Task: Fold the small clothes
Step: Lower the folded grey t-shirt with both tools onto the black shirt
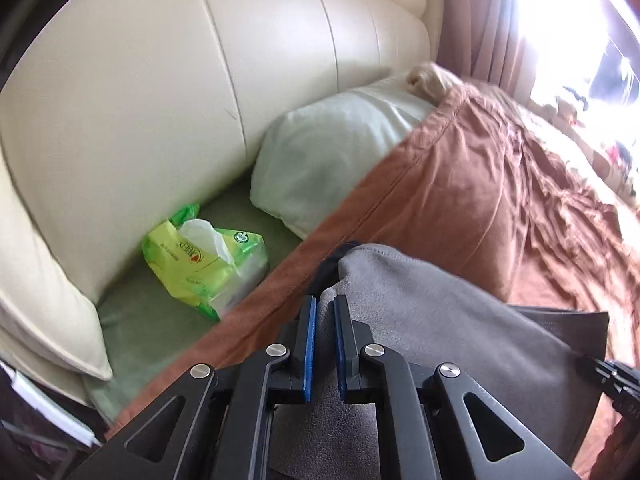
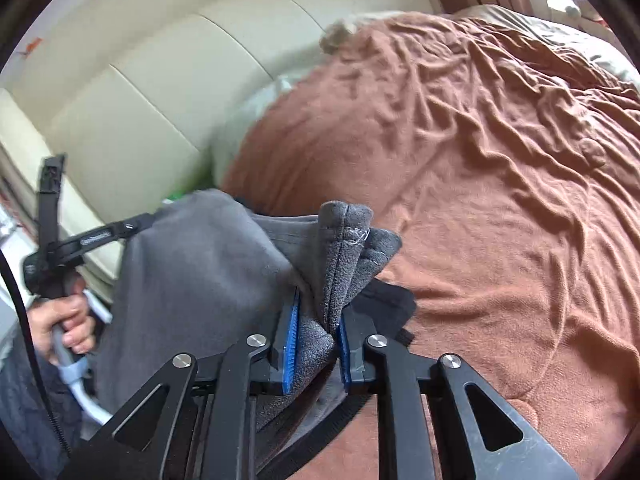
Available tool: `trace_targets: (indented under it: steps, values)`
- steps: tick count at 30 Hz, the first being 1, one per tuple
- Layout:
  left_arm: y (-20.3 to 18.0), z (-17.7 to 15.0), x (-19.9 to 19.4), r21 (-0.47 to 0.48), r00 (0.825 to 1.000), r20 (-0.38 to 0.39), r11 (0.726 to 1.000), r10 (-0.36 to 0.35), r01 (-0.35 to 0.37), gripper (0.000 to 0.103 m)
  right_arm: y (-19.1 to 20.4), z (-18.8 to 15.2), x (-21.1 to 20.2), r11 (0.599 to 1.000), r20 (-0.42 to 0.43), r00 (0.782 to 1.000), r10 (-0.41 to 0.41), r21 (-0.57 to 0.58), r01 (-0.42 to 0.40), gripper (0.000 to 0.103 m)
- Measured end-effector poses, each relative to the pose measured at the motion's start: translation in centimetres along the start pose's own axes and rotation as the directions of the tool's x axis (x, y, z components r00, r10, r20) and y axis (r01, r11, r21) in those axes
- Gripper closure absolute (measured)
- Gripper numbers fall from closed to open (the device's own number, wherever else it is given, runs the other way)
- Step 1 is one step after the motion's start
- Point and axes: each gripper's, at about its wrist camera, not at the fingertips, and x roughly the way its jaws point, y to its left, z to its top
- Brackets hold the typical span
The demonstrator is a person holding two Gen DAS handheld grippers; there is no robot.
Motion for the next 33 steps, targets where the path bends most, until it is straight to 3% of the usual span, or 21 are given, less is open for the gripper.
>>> trace_targets:
  steps: [2, 4, 6, 7, 8, 12, 18, 28, 33]
  values:
    - [-0.1, -0.5, 2.3, 0.007, 0.993, -0.116, 0.999, 0.033, -0.032, 0.089, -0.7, -0.8, 2.5, 0.998, -0.125, 0.991, -0.055, 0.028, 0.059, 0.063]
    - [0.0, -1.5, 3.1, 0.018, 0.982, -0.181, 0.998, 0.057, -0.054, 0.086, -1.9, -1.6, 2.9, 0.996, -0.158, 0.987, 0.0, 0.083, 0.013, 0.063]
    - [0.5, -2.3, 2.0, 0.016, 0.986, -0.161, 0.999, 0.046, -0.044, 0.068, -2.4, -2.1, 1.9, 0.996, -0.134, 0.991, 0.004, 0.092, 0.009, 0.048]
    - [0.9, -2.6, 1.5, 0.017, 0.987, -0.152, 0.999, 0.052, -0.05, 0.051, -2.6, -2.2, 1.5, 0.995, -0.13, 0.992, -0.002, 0.098, 0.015, 0.045]
    - [1.2, -3.0, 1.0, 0.02, 0.988, -0.145, 0.998, 0.057, -0.055, 0.043, -2.8, -2.4, 1.1, 0.994, -0.123, 0.992, 0.015, 0.109, -0.001, 0.045]
    - [2.7, -4.7, -0.8, 0.002, 0.986, -0.164, 1.0, 0.019, -0.019, 0.043, -2.4, -3.0, -0.2, 0.99, -0.118, 0.99, 0.074, 0.126, -0.059, 0.045]
    - [4.0, -7.0, -3.8, 0.034, 0.98, -0.193, 0.998, 0.05, -0.045, 0.043, -1.2, -3.9, -2.3, 0.987, -0.113, 0.985, 0.128, 0.112, -0.115, 0.045]
    - [6.2, -11.0, -4.5, 0.035, 0.944, -0.309, 0.993, 0.119, -0.114, 0.044, 1.9, -6.6, -3.9, 0.979, -0.161, 0.969, 0.19, 0.099, -0.176, 0.045]
    - [6.7, -12.4, -4.5, 0.01, 0.93, -0.353, 0.994, 0.104, -0.107, 0.056, 2.8, -7.8, -4.1, 0.976, -0.179, 0.962, 0.209, 0.094, -0.194, 0.045]
